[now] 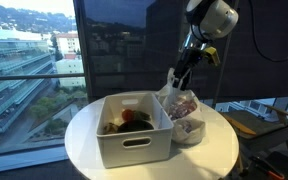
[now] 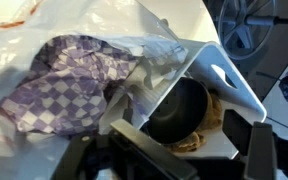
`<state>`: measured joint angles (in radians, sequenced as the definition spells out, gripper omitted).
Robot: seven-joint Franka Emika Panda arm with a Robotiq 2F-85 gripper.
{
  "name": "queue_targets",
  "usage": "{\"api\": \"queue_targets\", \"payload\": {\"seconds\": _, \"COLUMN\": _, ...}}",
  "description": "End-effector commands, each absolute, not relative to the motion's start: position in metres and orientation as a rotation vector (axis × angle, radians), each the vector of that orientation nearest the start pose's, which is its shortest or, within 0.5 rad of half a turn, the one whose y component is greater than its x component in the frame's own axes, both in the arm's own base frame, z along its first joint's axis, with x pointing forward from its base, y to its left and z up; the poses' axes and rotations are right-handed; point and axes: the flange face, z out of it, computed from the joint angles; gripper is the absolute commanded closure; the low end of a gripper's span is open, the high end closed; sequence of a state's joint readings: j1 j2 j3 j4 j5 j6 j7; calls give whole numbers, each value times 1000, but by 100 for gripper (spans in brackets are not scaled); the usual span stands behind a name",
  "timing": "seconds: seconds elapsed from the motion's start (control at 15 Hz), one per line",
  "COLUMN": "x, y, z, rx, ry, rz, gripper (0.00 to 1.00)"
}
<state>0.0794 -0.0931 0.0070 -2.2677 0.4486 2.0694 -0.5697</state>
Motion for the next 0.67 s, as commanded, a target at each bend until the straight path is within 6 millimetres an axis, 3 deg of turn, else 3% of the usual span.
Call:
{"api": "queue_targets", "payload": {"seconds": 0.0, "x": 503, "y": 112, "z": 384, "rx": -2699, "ry": -687, "rz": 38, "gripper": 0}}
{"api": "queue_targets", "payload": {"seconds": 0.33, "x": 513, "y": 171, "z": 348, "rx": -2739, "ry": -787, "rz": 91, "gripper": 0}}
{"api": "queue_targets", "payload": {"seconds": 0.6, "x": 534, "y": 203, "z": 309, "rx": -2812, "ry": -805, "rz": 99, "gripper": 0}}
